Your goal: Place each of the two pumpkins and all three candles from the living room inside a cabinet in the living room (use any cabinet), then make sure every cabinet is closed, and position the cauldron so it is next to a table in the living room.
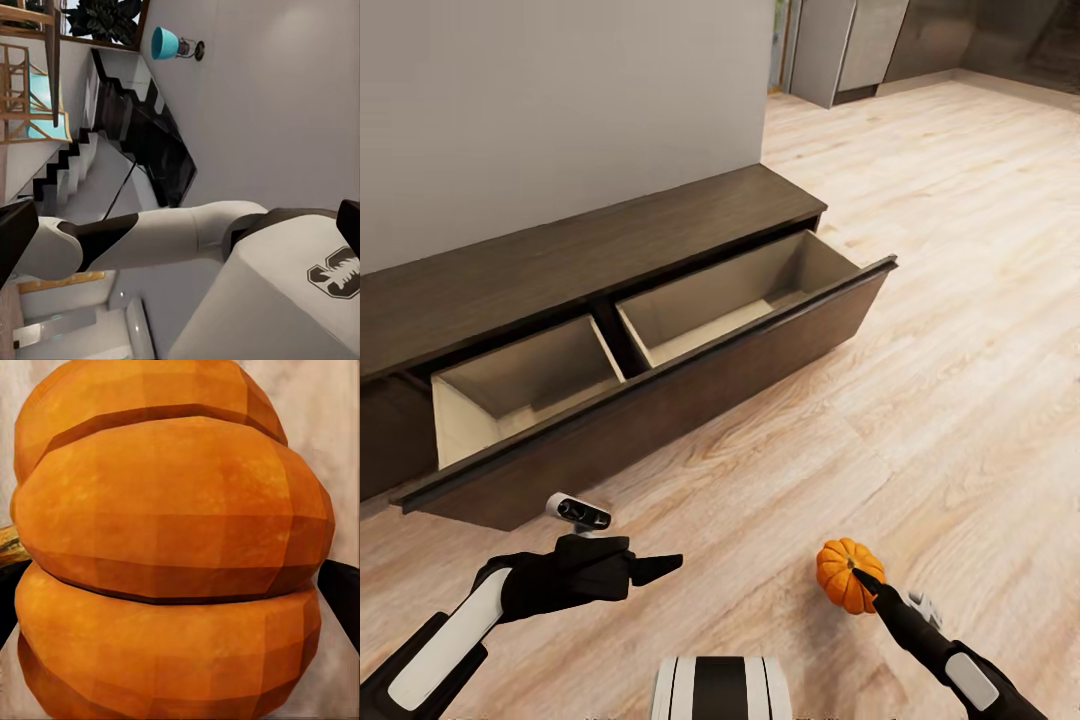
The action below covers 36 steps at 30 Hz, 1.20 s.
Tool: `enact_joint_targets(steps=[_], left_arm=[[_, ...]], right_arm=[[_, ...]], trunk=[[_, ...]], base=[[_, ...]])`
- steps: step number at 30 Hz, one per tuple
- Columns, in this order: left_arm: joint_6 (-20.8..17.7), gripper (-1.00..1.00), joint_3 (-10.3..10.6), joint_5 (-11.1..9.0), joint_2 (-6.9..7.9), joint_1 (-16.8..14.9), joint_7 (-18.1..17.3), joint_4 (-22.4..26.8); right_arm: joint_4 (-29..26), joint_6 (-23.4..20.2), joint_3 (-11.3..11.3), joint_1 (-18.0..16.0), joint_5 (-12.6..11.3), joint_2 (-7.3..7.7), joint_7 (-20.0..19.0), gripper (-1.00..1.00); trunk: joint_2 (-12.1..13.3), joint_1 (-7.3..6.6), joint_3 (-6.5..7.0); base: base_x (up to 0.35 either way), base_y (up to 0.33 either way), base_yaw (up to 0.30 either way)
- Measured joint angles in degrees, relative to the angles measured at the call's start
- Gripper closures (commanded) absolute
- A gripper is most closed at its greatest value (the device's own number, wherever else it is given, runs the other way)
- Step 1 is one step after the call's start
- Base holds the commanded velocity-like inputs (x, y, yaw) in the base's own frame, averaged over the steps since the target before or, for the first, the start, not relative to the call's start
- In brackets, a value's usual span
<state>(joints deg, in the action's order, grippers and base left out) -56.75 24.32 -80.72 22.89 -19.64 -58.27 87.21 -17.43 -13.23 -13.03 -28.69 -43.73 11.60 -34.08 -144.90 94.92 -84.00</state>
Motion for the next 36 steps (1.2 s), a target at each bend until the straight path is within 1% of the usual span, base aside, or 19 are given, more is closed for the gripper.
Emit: enact_joint_targets(steps=[1,5,13,23,36], left_arm=[[0.0,-1.00,0.0,0.0,0.00,0.0,0.0,0.0],[0.0,-1.00,0.0,0.0,0.00,0.0,0.0,0.0],[0.0,-1.00,0.0,0.1,-0.03,0.0,0.0,0.0],[0.0,-1.00,0.1,0.1,-0.09,0.0,0.0,0.1],[0.0,-1.00,0.0,0.1,-0.08,0.0,0.0,0.1]], right_arm=[[0.0,0.0,0.0,0.0,0.0,0.00,-0.1,1.00],[0.0,0.0,0.0,0.0,0.0,-0.12,-3.0,1.00],[0.0,0.0,-0.1,0.0,0.0,-0.09,-3.6,1.00],[0.0,0.1,0.0,0.0,0.1,-0.18,-3.4,1.00],[0.0,-0.1,0.0,0.0,0.1,-0.18,-3.6,1.00]], trunk=[[0.0,-0.03,0.22],[0.1,-0.14,1.11],[0.2,-0.34,2.88],[0.3,-0.58,5.24],[0.5,-0.91,9.05]], base=[[-0.048,0.000,0.000],[-0.015,0.000,0.000],[-0.035,0.000,0.000],[-0.295,0.000,0.024],[-0.307,0.000,0.177]])
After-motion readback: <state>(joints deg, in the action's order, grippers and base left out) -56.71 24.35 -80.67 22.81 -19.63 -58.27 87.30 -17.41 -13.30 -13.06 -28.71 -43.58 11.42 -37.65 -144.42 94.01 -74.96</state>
